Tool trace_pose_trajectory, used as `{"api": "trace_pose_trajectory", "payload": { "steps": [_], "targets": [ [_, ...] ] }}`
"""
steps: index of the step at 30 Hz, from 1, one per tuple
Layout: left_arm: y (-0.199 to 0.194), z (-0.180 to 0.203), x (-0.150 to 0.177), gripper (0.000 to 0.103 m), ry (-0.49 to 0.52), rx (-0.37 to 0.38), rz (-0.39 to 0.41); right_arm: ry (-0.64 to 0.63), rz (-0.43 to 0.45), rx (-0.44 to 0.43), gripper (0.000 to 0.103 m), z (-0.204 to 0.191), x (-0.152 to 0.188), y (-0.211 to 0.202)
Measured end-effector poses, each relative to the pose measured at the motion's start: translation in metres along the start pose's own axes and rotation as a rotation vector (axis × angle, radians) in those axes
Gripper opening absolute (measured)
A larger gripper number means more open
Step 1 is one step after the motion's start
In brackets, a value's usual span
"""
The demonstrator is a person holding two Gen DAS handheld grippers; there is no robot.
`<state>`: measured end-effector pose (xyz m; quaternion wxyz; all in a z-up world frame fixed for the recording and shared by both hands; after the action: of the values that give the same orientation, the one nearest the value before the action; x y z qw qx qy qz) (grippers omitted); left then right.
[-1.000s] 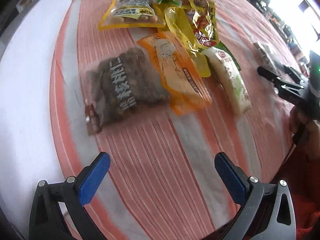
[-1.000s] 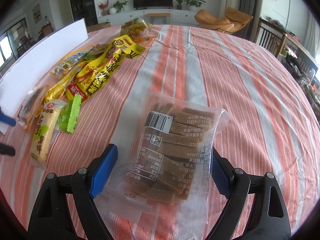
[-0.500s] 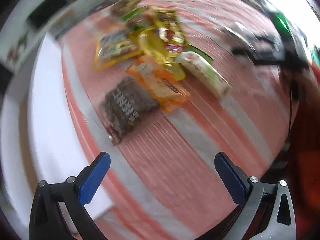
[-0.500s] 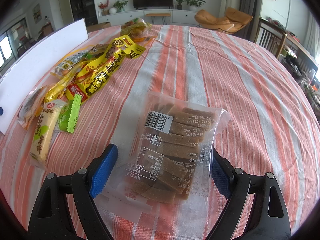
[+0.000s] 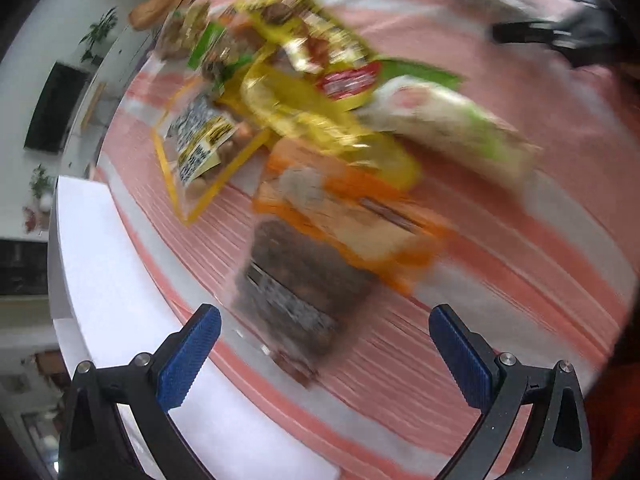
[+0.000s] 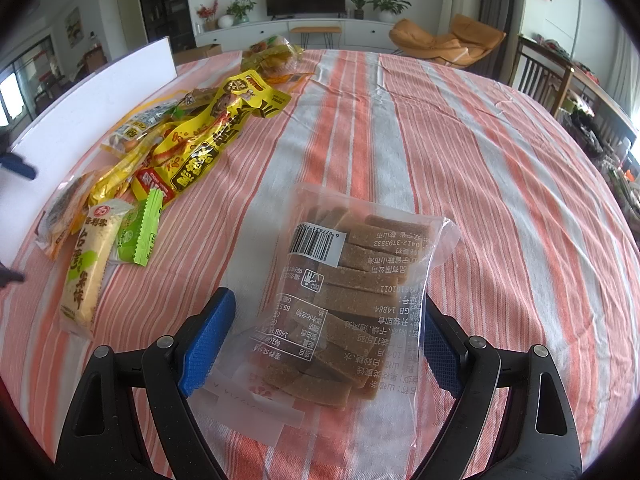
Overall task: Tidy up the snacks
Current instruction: 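Set the brown-cube bag down on the cloth beside the pile, right tool, then grasp the orange-topped walnut bag with the left tool while the right tool regrasps the brown-cube bag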
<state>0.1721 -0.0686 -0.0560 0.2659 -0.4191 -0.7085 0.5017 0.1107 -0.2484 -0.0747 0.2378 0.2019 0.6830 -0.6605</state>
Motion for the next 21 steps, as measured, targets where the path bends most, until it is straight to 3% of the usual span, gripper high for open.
{"api": "trace_pose_trajectory", "payload": {
  "steps": [5, 8, 11, 12, 15, 17, 18, 19, 21],
  "targets": [
    [0.017, -0.030, -0.019, 0.103, -0.166, 0.020, 0.014, 0.000, 0.000, 0.000, 0.090, 0.000, 0.000, 0.000],
    [0.024, -0.048, -0.021, 0.103, -0.291, 0.087, 0.030, 0.000, 0.000, 0.000, 0.090, 0.000, 0.000, 0.000],
    [0.039, -0.068, -0.005, 0.103, -0.490, 0.227, 0.014, 0.001, 0.000, -0.001, 0.090, 0.000, 0.000, 0.000],
    [0.041, -0.073, 0.002, 0.103, -0.546, 0.232, 0.034, 0.000, 0.000, -0.001, 0.090, 0.000, 0.000, 0.000],
    [0.040, -0.070, 0.011, 0.103, -0.525, 0.227, 0.084, 0.001, 0.000, -0.002, 0.090, 0.000, 0.000, 0.000],
    [0.038, -0.064, 0.017, 0.102, -0.515, 0.227, 0.073, 0.008, 0.004, -0.011, 0.090, 0.002, 0.000, -0.001],
    [0.035, -0.061, 0.021, 0.095, -0.514, 0.226, 0.081, 0.020, 0.009, -0.027, 0.089, 0.004, 0.000, -0.002],
    [0.029, -0.057, 0.026, 0.082, -0.513, 0.223, 0.101, 0.032, 0.015, -0.043, 0.089, 0.005, 0.000, -0.003],
    [0.015, -0.043, 0.039, 0.073, -0.529, 0.203, 0.113, 0.110, 0.038, -0.128, 0.088, 0.019, 0.002, -0.009]
  ]
}}
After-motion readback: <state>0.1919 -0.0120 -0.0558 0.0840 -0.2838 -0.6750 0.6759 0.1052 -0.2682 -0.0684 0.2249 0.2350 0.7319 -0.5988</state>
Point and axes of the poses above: each gripper's, at about its wrist camera, not at the fingertips, and y roughly the way its jaws point, z to its right, x to its underside, the point moved 1 cm from there along y, roughly the way its jaws point, and after that the axes turned 1 degree about y, right-handed, at the moved point
